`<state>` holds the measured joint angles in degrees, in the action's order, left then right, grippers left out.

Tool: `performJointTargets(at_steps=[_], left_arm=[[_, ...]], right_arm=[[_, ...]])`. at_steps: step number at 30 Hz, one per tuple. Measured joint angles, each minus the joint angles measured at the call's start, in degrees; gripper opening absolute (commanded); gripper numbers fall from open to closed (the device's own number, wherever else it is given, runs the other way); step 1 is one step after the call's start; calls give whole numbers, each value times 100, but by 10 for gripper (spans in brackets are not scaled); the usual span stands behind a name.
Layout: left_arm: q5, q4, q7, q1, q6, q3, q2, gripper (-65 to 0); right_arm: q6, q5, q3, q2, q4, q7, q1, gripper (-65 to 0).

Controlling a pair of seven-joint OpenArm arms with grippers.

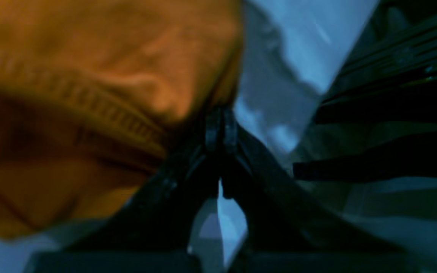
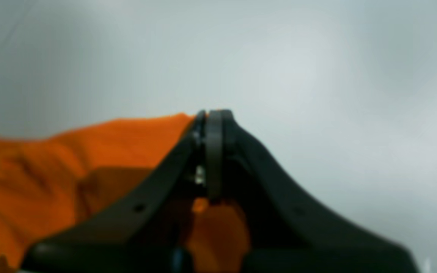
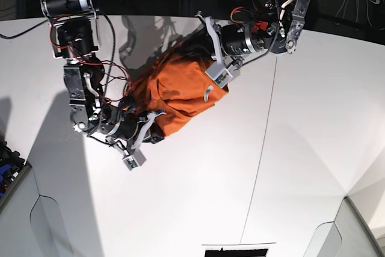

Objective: Layout the t-shirt on the table in an organized manner, then fold the t-shirt properly
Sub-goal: 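Tuck and square the folded shirt's sides with both grippers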

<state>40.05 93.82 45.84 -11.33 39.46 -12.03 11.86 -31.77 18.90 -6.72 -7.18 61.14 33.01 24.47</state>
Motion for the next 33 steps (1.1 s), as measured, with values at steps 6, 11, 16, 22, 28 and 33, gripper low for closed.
performJointTargets(at_steps=[6,11,16,22,28,33], left_arm=[[-94,-426,-2,614,42,-2,247,-647],[-247,-1051,-35,1309,44,0,249,-647],[-142,-1799,-138,1862,114,-2,293,-647],[-313,-2492,-264,2535,50,4,310,-647],[-557,-2789,-284,2872,42,0,308,-647],[-597,-2796,-306,2914,35,-2,308,-647]], right_arm=[[-44,745,-4,-199,28,496,-2,-650],[-61,997,-2,-518,31,608,-9,-650],[-61,1093,2,-531,402,688,-286,-650],[-59,1088,0,-522,1408,824,-1047,-650],[-59,1202,-4,-518,2363,909,-1766,-650],[-59,1305,-4,-378,2590,907,-2179,-650]])
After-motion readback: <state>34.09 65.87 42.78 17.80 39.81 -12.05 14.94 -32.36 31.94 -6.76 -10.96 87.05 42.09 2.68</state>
